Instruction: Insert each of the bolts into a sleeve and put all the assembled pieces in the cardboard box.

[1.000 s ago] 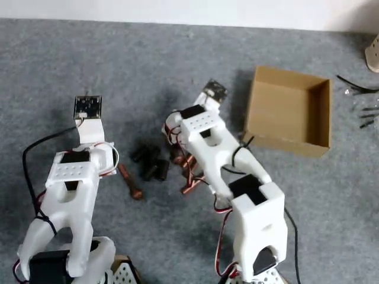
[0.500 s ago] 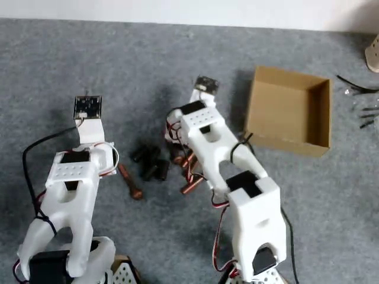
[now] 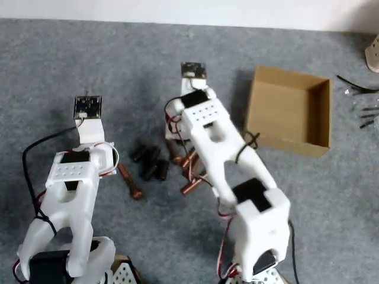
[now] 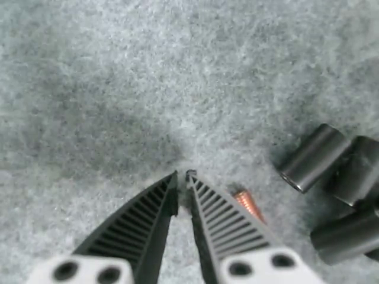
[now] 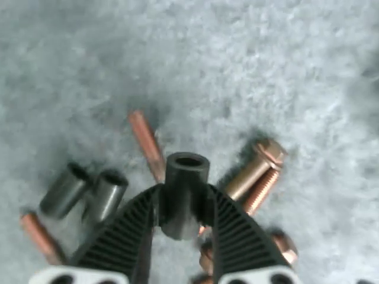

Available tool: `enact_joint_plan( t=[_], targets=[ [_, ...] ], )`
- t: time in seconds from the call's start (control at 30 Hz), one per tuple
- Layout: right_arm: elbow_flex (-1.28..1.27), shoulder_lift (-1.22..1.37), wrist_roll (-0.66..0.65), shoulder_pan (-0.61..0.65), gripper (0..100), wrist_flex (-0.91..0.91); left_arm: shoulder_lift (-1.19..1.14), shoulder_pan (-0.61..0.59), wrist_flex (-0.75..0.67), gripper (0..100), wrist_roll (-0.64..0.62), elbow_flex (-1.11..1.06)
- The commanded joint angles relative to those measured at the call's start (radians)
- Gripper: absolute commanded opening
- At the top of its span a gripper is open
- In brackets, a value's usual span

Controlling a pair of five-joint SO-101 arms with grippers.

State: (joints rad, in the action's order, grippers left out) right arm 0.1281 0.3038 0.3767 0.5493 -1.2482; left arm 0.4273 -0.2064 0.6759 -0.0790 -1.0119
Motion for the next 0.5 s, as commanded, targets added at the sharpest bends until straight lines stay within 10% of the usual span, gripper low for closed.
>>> enact_joint_plan(
  t=[0.0,0.47],
  targets=[
    [-0.067,-0.194,-0.066,-0.002,0.5,-0.005,0.022,-0.007,0.003,5,-0.005,0.018],
    [-0.757,-0.809,-0.146,-0.231,0.5,0.269,0.022,0.012,0.003,5,-0.005,0.018]
  ],
)
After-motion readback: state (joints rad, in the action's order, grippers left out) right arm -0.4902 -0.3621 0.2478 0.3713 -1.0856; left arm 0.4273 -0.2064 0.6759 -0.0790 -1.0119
